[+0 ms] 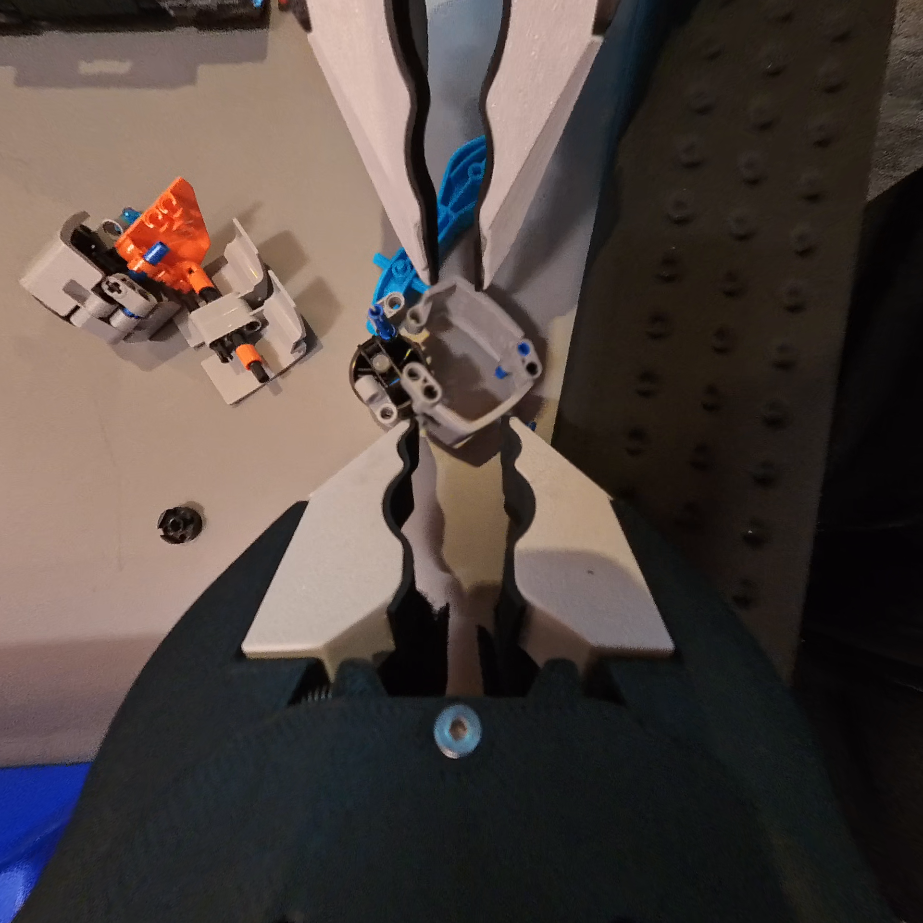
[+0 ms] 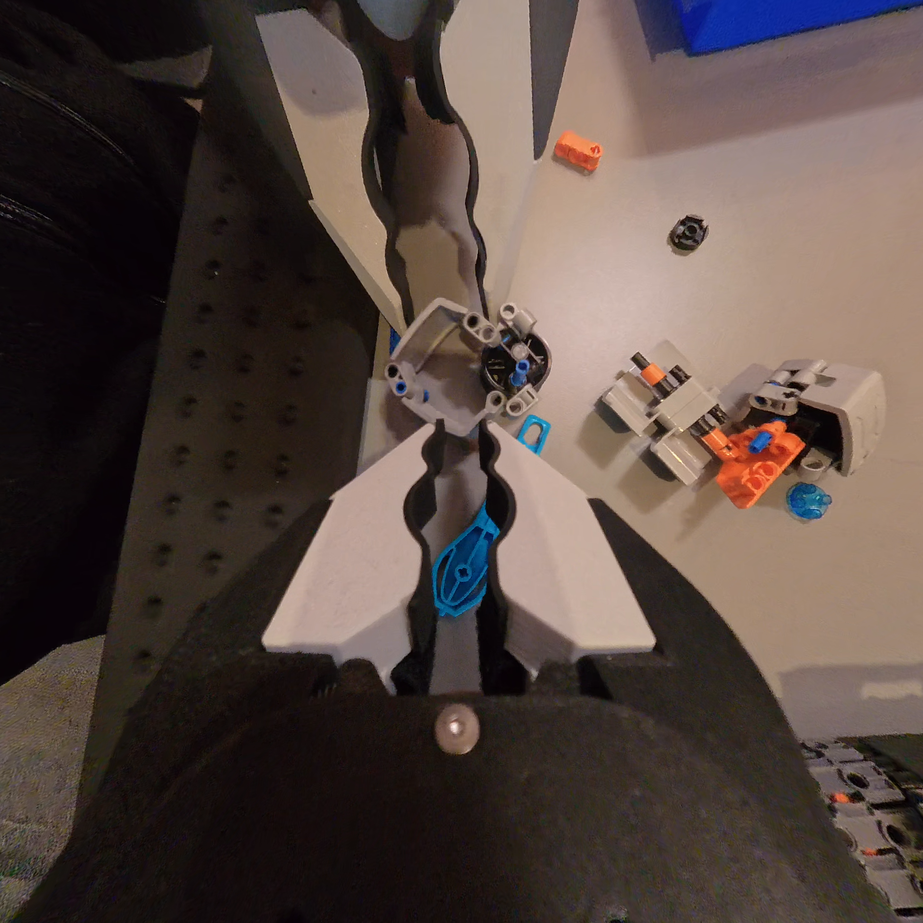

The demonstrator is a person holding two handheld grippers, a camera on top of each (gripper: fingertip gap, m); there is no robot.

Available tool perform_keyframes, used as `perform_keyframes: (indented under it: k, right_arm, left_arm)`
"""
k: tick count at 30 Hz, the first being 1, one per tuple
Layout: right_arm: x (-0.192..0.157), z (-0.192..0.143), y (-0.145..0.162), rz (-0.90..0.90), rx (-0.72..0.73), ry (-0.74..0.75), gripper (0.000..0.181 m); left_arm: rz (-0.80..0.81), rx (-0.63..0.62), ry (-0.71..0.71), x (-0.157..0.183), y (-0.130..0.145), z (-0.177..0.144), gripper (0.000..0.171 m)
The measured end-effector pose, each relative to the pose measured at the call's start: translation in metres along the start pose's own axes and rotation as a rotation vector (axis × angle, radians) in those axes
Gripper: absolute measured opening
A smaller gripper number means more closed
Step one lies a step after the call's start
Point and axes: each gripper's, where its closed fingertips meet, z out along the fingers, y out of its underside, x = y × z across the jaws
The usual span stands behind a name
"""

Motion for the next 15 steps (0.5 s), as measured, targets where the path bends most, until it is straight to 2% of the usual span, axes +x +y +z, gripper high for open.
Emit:
perform_keyframes:
  k: [5, 9, 15]
  right_arm:
    - [0.004, 0.0, 0.004, -0.001, -0.02, 0.023, 0.012]
    - [0.004, -0.002, 0.007, 0.012, -0.023, 0.015, 0.016]
    - [0.002, -0.002, 0.008, 0.01, -0.027, 0.012, 0.022]
  left_arm:
    - [-0.018, -0.034, -0.001, -0.002, 0.009, 0.003, 0.032]
    - [-0.04, -0.016, -0.007, -0.006, 0.01, -0.006, 0.04]
    - [-0.046, -0.002, -0.012, -0.016, 0.007, -0.01, 0.061]
